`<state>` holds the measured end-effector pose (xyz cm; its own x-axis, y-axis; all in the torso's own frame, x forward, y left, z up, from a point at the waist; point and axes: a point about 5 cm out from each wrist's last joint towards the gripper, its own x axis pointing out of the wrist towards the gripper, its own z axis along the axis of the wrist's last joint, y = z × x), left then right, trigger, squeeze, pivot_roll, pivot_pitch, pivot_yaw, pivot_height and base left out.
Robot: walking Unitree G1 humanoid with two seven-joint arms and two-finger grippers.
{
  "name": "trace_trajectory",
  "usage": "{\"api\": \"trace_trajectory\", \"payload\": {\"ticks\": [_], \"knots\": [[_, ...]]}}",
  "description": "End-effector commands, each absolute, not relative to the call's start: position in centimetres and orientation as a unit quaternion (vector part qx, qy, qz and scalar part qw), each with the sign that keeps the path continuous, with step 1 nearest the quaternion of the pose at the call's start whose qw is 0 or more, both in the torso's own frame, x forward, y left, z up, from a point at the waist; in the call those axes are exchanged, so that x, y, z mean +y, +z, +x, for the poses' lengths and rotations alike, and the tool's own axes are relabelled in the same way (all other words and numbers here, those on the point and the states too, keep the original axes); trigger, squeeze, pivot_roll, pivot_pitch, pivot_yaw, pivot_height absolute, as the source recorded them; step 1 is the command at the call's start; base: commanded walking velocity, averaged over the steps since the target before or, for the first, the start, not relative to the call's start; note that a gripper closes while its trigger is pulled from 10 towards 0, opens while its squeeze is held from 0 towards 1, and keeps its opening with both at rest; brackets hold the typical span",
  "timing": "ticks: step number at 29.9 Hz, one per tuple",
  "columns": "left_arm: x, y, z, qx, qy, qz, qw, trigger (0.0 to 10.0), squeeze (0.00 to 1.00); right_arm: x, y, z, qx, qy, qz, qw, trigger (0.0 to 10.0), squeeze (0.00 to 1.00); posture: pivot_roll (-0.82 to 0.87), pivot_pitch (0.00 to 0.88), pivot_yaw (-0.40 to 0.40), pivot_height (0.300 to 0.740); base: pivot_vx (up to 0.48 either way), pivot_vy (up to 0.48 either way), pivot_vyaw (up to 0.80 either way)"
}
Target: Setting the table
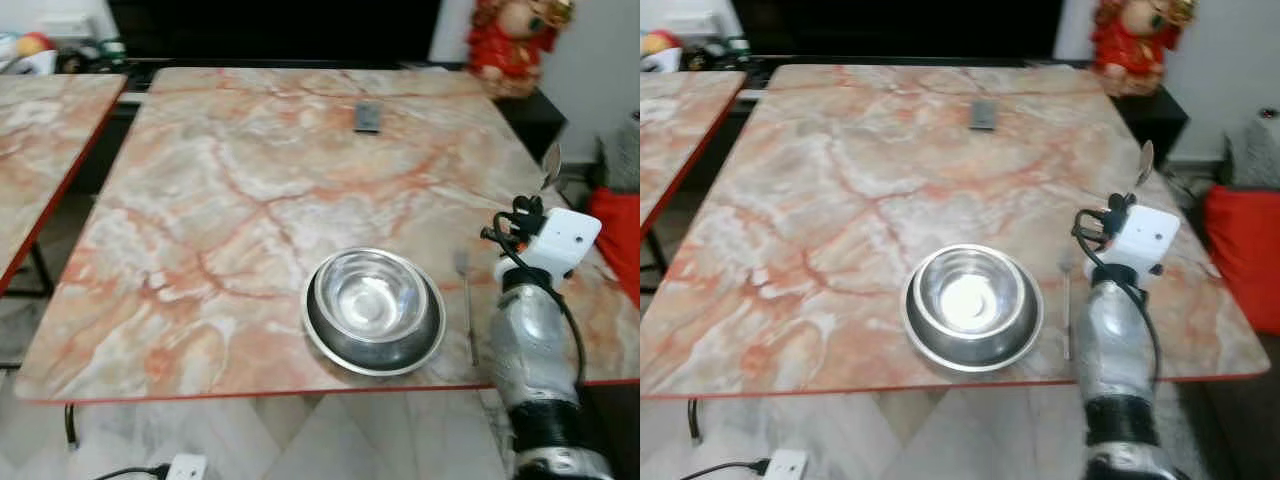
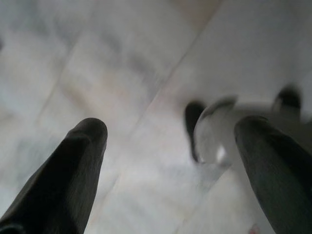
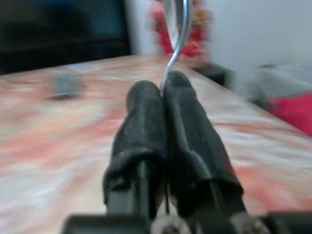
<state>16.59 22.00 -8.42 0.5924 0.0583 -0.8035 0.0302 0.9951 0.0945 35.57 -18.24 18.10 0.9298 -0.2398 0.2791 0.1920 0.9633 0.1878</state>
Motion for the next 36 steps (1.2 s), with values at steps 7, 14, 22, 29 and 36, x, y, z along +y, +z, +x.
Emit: {"api": "trace_trajectory", "payload": {"ticks": [7,14,22,29,36], "knots": [[20.7,-8.7,16.5,0.458,-0.001,0.044,0.888,10.0,0.0,-20.7,18.3,35.1,-0.138,-0.158,0.055,0.976,10.0,0.0,0.01,0.153,0.003,0.74,0.0,0.0,0.0],[20.5,-8.8,16.6,0.46,-0.005,0.044,0.887,10.0,0.0,-22.9,16.5,34.7,-0.037,-0.175,0.029,0.983,10.0,0.0,0.0,0.156,0.006,0.74,0.0,0.0,0.0],[20.8,-8.7,16.6,0.46,-0.008,0.044,0.887,10.0,0.0,-23.5,14.6,34.9,0.034,-0.155,0.04,0.986,10.0,0.0,0.0,0.155,0.008,0.74,0.0,0.0,0.0],[21.1,-8.8,16.3,0.461,-0.009,0.041,0.886,10.0,0.0,-21.8,13.5,35.4,0.087,-0.095,0.073,0.989,10.0,0.0,0.01,0.157,0.009,0.74,0.0,0.0,0.0],[22.1,-9.0,15.1,0.469,-0.005,0.038,0.882,10.0,0.0,-21.7,12.9,35.4,0.104,-0.094,0.07,0.988,10.0,0.0,0.01,0.159,0.008,0.74,0.0,0.0,0.0]]}}
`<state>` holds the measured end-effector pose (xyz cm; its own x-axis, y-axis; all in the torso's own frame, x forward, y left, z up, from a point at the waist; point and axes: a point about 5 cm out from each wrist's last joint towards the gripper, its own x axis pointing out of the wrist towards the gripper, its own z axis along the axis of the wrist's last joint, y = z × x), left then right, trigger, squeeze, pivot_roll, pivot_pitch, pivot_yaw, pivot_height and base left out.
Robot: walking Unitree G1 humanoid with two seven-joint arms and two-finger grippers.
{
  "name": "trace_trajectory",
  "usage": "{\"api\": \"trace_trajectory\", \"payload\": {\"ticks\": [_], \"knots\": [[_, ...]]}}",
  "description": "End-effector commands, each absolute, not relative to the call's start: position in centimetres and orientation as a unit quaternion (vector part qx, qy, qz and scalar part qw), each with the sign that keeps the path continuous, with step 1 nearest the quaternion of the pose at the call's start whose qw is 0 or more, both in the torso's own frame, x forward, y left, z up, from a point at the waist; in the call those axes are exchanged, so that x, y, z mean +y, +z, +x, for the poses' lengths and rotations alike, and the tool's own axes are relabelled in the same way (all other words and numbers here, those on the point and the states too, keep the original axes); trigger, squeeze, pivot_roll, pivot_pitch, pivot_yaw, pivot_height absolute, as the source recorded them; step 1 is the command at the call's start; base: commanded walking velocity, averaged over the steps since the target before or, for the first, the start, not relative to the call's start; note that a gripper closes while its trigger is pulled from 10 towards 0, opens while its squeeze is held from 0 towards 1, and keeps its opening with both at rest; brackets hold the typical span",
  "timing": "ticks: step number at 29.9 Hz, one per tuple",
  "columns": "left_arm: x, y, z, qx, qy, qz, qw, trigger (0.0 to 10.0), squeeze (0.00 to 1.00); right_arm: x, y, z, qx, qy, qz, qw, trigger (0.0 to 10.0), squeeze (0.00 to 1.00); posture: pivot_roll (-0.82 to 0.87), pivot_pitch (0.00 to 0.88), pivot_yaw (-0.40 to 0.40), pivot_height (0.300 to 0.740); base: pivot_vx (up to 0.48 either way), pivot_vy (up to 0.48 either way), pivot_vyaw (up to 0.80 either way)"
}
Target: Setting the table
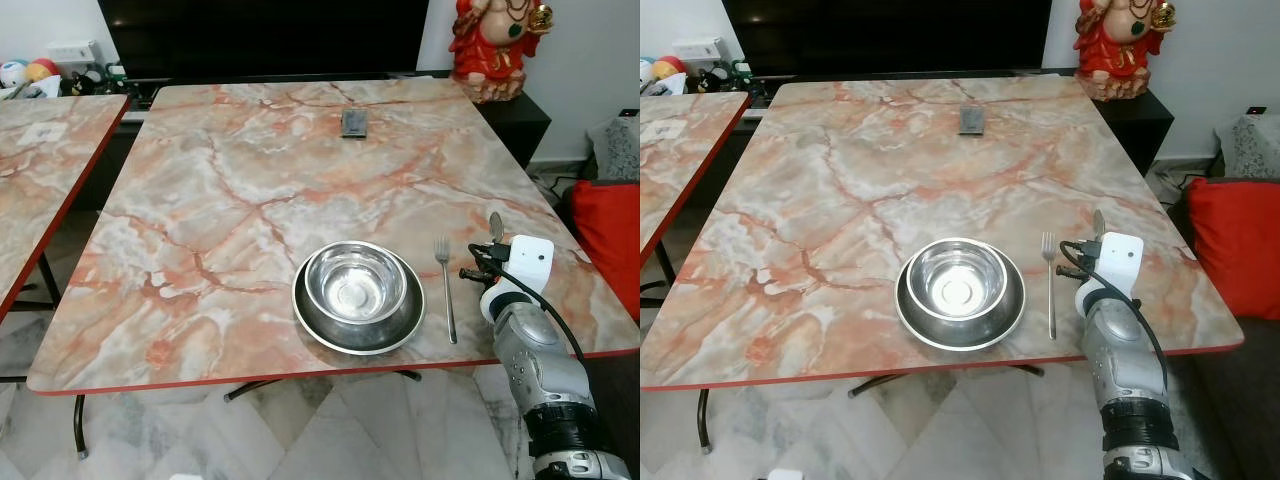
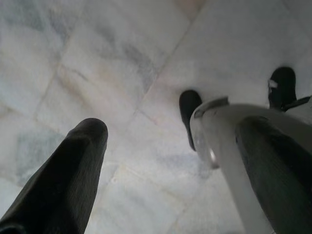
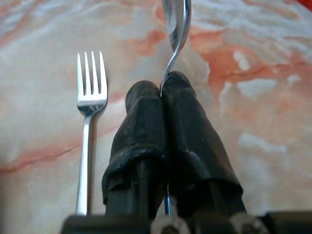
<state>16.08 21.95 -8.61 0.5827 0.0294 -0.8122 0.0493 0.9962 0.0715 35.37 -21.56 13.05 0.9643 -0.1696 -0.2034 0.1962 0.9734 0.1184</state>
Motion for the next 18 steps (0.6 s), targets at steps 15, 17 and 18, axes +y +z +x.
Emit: {"api": "trace_trajectory", "payload": {"ticks": [15,17,18], "knots": [[19.1,-9.5,15.3,0.47,-0.022,0.034,0.882,10.0,0.0,-21.2,12.0,35.4,0.127,-0.072,0.072,0.987,10.0,0.0,0.01,0.156,0.008,0.74,0.0,0.0,0.0],[18.2,-9.5,15.6,0.469,-0.026,0.033,0.882,10.0,0.0,-21.0,11.9,35.4,0.128,-0.07,0.073,0.987,10.0,0.0,0.01,0.156,0.008,0.74,0.0,0.0,0.0],[17.4,-9.4,16.0,0.466,-0.029,0.032,0.884,10.0,0.0,-20.9,11.8,35.5,0.129,-0.066,0.073,0.987,10.0,0.0,0.01,0.156,0.008,0.74,0.0,0.0,0.0]]}}
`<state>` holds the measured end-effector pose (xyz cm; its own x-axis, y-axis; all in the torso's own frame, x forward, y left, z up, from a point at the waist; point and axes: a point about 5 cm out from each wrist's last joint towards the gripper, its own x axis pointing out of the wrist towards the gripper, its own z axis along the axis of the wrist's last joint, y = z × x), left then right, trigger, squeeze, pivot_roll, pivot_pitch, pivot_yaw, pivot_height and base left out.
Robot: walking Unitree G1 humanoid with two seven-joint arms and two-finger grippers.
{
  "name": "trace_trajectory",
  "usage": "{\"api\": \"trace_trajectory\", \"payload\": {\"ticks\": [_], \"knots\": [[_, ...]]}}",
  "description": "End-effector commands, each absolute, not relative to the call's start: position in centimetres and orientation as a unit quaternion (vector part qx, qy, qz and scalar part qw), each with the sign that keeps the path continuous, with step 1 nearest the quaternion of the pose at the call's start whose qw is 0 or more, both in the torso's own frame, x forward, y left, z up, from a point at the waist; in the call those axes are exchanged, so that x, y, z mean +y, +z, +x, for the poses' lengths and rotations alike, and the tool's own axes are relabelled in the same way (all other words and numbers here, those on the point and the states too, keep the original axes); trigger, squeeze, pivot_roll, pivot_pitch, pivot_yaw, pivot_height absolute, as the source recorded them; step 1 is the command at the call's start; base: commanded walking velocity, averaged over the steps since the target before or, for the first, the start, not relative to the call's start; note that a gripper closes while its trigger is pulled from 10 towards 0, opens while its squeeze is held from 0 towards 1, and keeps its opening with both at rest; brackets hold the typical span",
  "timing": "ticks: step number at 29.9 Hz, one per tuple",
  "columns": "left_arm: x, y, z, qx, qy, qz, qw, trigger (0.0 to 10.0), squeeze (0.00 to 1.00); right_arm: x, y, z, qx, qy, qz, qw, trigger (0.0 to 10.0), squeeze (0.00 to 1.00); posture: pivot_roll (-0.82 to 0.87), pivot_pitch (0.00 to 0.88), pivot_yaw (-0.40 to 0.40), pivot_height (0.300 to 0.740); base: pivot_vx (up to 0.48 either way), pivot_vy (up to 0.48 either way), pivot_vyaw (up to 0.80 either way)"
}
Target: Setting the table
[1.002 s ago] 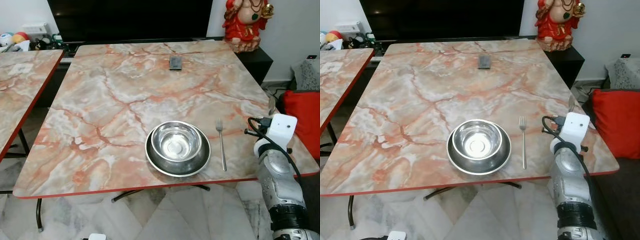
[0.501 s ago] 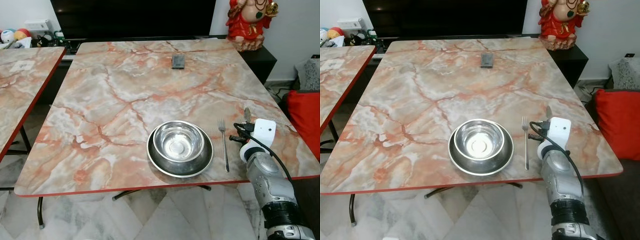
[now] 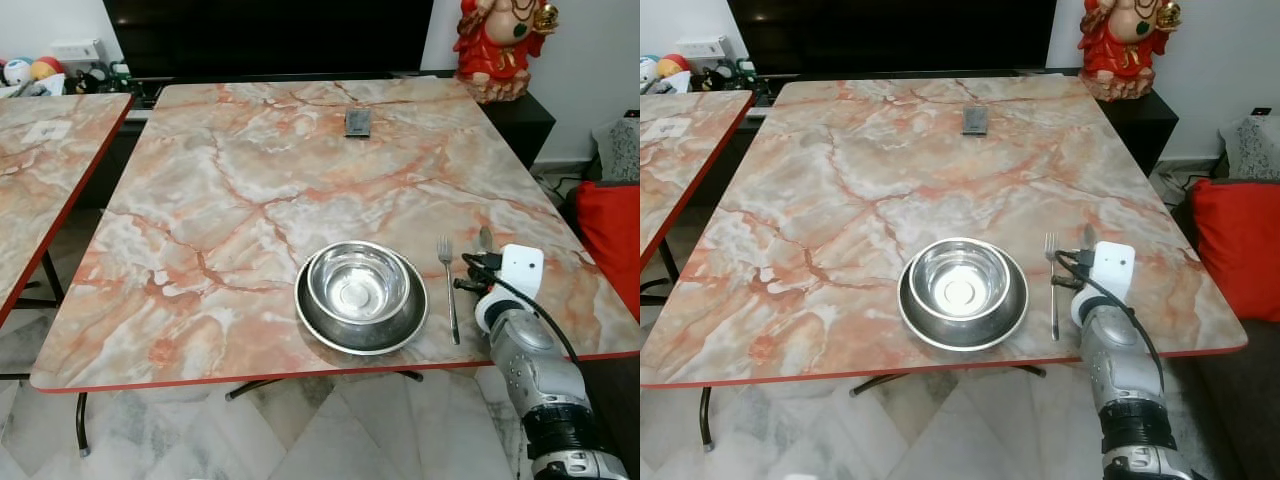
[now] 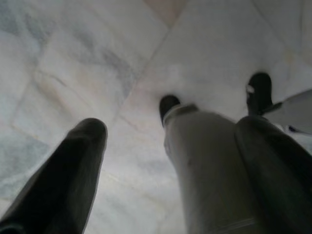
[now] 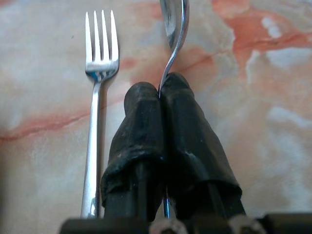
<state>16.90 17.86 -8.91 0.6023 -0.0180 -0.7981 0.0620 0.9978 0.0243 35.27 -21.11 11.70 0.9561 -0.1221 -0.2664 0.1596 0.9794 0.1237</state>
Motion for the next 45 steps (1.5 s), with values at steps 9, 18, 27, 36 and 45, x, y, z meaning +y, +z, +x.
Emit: {"api": "trace_trajectory", "payload": {"ticks": [9,18,27,36,45], "knots": [[15.8,-8.9,17.7,0.455,-0.036,0.03,0.889,10.0,0.0,-20.9,11.6,35.5,0.129,-0.064,0.066,0.987,10.0,0.0,0.01,0.158,0.011,0.74,0.0,0.0,0.0],[20.4,-8.3,17.7,0.453,-0.018,0.033,0.891,10.0,0.0,-21.1,11.6,35.5,0.128,-0.066,0.063,0.988,10.0,0.3,0.01,0.159,0.011,0.74,0.0,0.0,0.0],[26.9,-7.6,15.0,0.463,0.015,0.041,0.885,10.0,0.0,-21.1,11.7,35.5,0.125,-0.072,0.057,0.988,10.0,0.0,0.01,0.159,0.011,0.74,0.0,0.0,0.0],[27.1,-8.1,13.2,0.476,0.016,0.04,0.879,10.0,0.0,-21.2,11.7,35.6,0.124,-0.075,0.051,0.988,10.0,0.0,0.01,0.157,0.012,0.74,0.0,0.0,0.0],[30.3,-6.7,13.5,0.447,0.068,0.065,0.89,10.0,0.0,-21.1,11.7,35.7,0.122,-0.075,0.05,0.988,10.0,0.0,0.02,0.156,0.013,0.74,0.0,0.0,0.0]]}}
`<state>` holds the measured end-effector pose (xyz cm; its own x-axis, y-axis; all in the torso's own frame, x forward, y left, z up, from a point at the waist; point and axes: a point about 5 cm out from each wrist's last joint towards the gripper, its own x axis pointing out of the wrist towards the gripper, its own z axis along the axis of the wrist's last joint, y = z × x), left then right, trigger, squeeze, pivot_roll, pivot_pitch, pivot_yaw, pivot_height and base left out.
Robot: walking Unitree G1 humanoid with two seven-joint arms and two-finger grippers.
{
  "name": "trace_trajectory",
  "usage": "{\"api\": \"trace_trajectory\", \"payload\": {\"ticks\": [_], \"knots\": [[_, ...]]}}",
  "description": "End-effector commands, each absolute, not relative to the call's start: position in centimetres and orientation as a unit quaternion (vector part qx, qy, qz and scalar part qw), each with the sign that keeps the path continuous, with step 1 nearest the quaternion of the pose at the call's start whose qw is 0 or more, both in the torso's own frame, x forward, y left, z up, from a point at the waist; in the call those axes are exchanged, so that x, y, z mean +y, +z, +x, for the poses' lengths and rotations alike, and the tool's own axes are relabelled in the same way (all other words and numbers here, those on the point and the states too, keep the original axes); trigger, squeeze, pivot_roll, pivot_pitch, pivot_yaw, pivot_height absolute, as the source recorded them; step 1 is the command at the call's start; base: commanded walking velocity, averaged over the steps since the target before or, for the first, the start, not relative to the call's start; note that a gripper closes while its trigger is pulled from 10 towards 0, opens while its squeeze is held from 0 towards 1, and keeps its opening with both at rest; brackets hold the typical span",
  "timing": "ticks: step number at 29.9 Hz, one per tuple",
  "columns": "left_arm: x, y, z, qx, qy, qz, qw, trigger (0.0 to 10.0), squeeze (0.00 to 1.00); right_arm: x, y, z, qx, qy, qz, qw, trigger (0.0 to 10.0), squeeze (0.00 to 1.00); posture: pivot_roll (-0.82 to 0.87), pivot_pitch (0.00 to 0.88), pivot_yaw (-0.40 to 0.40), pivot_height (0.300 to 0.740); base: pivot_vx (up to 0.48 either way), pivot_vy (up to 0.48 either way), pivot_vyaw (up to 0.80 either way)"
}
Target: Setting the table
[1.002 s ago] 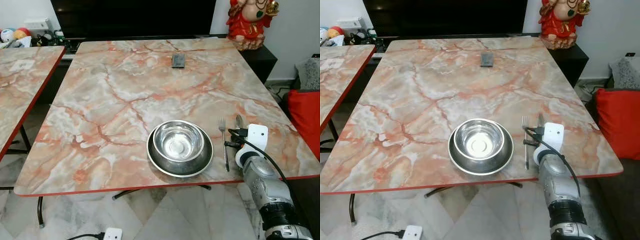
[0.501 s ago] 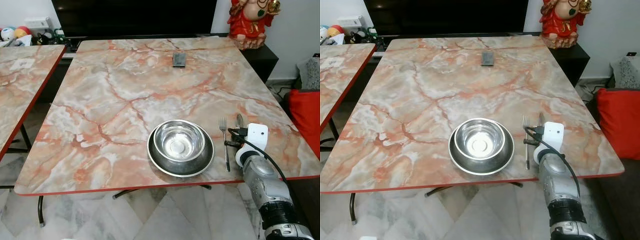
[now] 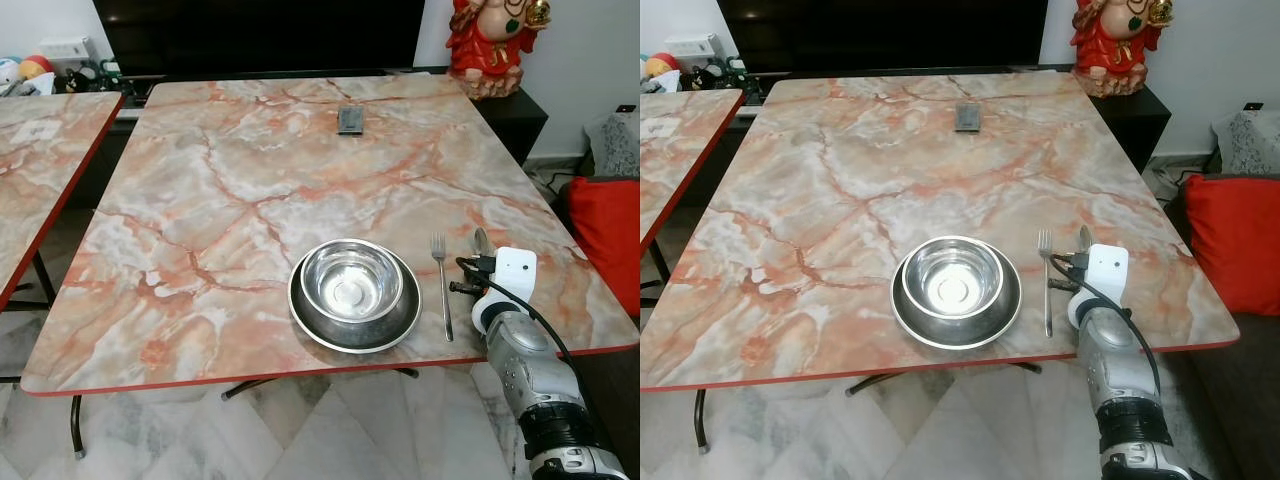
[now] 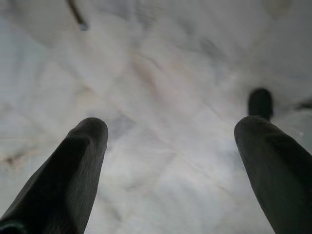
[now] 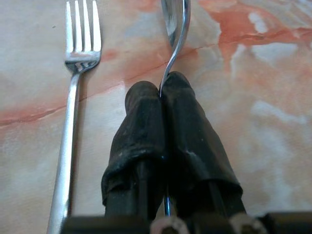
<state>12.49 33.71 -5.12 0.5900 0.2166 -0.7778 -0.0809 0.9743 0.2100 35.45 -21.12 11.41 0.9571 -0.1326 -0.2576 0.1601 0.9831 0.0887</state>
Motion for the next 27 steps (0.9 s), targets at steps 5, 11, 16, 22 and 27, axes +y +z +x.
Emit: {"api": "trace_trajectory", "payload": {"ticks": [5,11,16,22,27], "knots": [[22.3,-7.4,18.4,0.406,0.023,0.061,0.911,10.0,0.0,-21.0,11.7,35.7,0.121,-0.074,0.05,0.989,10.0,0.0,0.02,0.156,0.014,0.74,0.0,0.0,0.0],[21.4,-7.5,18.6,0.405,0.012,0.053,0.913,10.0,0.0,-21.2,11.7,35.7,0.121,-0.076,0.048,0.989,10.0,0.0,0.02,0.156,0.013,0.74,0.0,0.0,0.0],[21.6,-7.5,18.5,0.404,0.015,0.052,0.913,10.0,0.0,-21.3,11.7,35.7,0.121,-0.077,0.048,0.989,10.0,0.0,0.02,0.155,0.013,0.74,0.0,0.0,0.0],[21.7,-7.4,18.5,0.403,0.018,0.058,0.913,10.0,0.0,-21.2,11.7,35.7,0.121,-0.076,0.048,0.989,10.0,0.0,0.02,0.155,0.013,0.74,0.0,0.0,0.0],[21.8,-7.4,18.5,0.402,0.017,0.057,0.914,10.0,0.0,-21.2,11.6,35.7,0.121,-0.076,0.049,0.989,10.0,0.0,0.02,0.155,0.014,0.74,0.0,0.0,0.0]]}}
